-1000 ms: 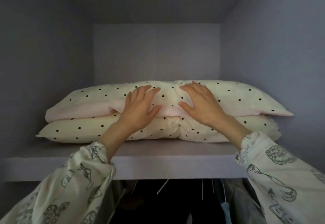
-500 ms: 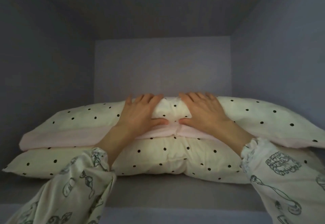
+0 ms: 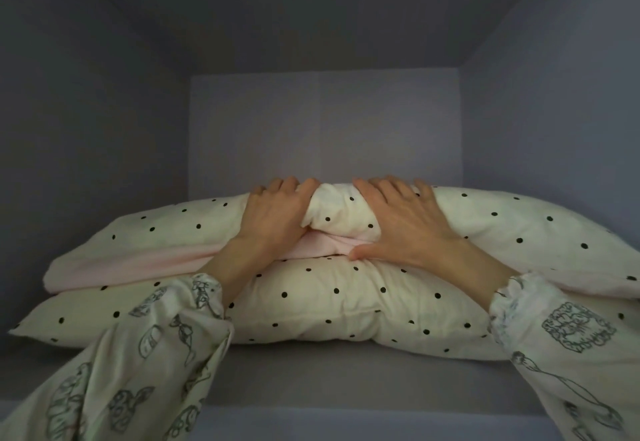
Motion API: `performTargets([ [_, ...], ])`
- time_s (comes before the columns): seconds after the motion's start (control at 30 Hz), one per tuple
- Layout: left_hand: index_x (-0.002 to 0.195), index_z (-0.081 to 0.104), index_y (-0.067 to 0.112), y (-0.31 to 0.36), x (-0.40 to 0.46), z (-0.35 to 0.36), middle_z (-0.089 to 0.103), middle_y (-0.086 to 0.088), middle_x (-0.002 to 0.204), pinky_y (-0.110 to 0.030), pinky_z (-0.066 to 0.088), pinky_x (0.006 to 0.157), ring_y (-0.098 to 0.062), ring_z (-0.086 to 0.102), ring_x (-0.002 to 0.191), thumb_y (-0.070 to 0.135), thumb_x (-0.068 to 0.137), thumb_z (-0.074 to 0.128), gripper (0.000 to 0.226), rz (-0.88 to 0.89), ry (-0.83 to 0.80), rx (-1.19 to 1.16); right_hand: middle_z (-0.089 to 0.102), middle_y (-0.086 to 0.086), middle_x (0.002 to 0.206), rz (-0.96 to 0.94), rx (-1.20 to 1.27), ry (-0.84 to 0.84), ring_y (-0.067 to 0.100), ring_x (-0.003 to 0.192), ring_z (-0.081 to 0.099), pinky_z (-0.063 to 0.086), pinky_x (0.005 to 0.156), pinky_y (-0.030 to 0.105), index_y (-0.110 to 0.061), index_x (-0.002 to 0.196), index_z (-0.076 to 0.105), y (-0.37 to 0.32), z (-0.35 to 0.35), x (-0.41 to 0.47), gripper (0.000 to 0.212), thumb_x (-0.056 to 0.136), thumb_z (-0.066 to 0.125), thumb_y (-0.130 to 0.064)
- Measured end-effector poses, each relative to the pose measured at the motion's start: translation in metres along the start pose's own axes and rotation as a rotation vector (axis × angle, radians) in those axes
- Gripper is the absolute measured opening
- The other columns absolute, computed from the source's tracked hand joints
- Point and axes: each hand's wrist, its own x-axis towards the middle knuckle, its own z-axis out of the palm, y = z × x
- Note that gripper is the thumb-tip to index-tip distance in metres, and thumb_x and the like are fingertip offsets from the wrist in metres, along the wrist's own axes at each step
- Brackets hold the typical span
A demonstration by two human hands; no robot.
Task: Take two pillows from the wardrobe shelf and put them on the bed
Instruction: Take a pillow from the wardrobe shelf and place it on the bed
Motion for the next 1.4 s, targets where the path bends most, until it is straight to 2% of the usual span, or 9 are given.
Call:
performTargets([
  [0.07,0.123,0.043,0.023,0.002,0.001,0.000,0.058,-0.008,0.109,-0.041,0.039,0.079,-0.030,0.055,0.098,0.023,0.082,0.052,0.042,0.000,0.031,0.037,0.044,0.002,0.131,0.023,-0.095,0.013,0.026,0.120,0.043,0.029,0.098,0.050,-0.022,0.141,0.016,-0.002,0.001,0.005,0.098,0.066,0.063,-0.064],
  [0.17,0.120,0.046,0.021,0.004,0.000,0.000,0.057,-0.010,0.107,-0.043,0.037,0.080,-0.031,0.053,0.096,0.021,0.083,0.053,0.038,0.017,0.072,0.076,0.052,0.003,0.112,0.036,-0.199,0.114,0.025,0.101,0.052,0.037,0.084,0.043,-0.018,0.123,0.036,-0.008,0.001,0.013,0.055,0.077,0.065,-0.033],
  [0.27,0.114,0.053,0.021,0.006,0.000,-0.005,0.059,-0.010,0.099,-0.043,0.039,0.077,-0.030,0.054,0.089,0.034,0.080,0.064,0.038,0.042,0.144,0.123,0.056,0.002,0.093,0.044,-0.245,0.231,0.025,0.083,0.056,0.042,0.072,0.039,-0.017,0.104,0.049,-0.009,0.000,0.012,0.041,0.068,0.069,-0.018],
  [0.47,0.102,0.060,0.020,0.023,0.006,-0.036,0.059,-0.012,0.086,-0.043,0.044,0.069,-0.029,0.057,0.079,0.054,0.068,0.071,0.049,0.075,0.303,0.149,0.058,0.007,0.085,0.050,-0.245,0.492,0.027,0.073,0.056,0.044,0.065,0.038,-0.012,0.101,0.057,0.005,-0.014,0.000,0.046,0.058,0.074,-0.013],
  [0.73,0.105,0.061,0.017,0.031,-0.013,-0.087,0.061,-0.016,0.094,-0.046,0.045,0.073,-0.032,0.059,0.084,0.023,0.064,0.082,0.046,0.017,0.323,0.163,0.062,0.012,0.092,0.039,-0.154,0.608,0.031,0.076,0.058,0.043,0.068,0.039,-0.009,0.105,0.060,-0.002,-0.058,-0.019,0.048,0.060,0.075,-0.017],
  [0.83,0.104,0.060,0.013,0.033,-0.028,-0.112,0.059,-0.021,0.096,-0.049,0.042,0.073,-0.037,0.057,0.086,0.018,0.077,0.060,0.028,0.028,0.332,0.082,0.062,0.013,0.092,0.040,-0.125,0.637,0.031,0.076,0.058,0.042,0.068,0.039,-0.009,0.104,0.061,-0.012,-0.077,-0.031,0.044,0.061,0.071,-0.012],
  [0.93,0.104,0.061,0.011,0.036,-0.042,-0.144,0.058,-0.022,0.096,-0.050,0.038,0.073,-0.038,0.055,0.087,0.038,0.080,0.030,0.047,0.014,0.287,-0.012,0.062,0.013,0.091,0.068,-0.112,0.663,0.031,0.075,0.058,0.042,0.067,0.038,-0.009,0.103,0.062,-0.024,-0.100,-0.044,0.044,0.060,0.069,-0.006],
  [1.03,0.102,0.062,0.009,0.036,-0.062,-0.171,0.058,-0.024,0.095,-0.050,0.037,0.072,-0.039,0.056,0.086,0.042,0.078,0.026,0.055,0.043,0.306,-0.055,0.062,0.015,0.093,0.072,-0.096,0.667,0.032,0.077,0.058,0.041,0.067,0.040,-0.008,0.104,0.061,-0.038,-0.123,-0.063,0.039,0.065,0.064,-0.012],
  [1.4,0.100,0.061,0.017,0.032,-0.154,-0.221,0.061,-0.014,0.093,-0.044,0.042,0.067,-0.031,0.057,0.080,0.003,0.067,0.049,0.039,0.063,0.424,0.045,0.063,0.015,0.092,0.078,-0.091,0.590,0.031,0.079,0.060,0.043,0.068,0.041,-0.008,0.101,0.062,-0.094,-0.177,-0.148,0.059,0.045,0.081,-0.005],
])
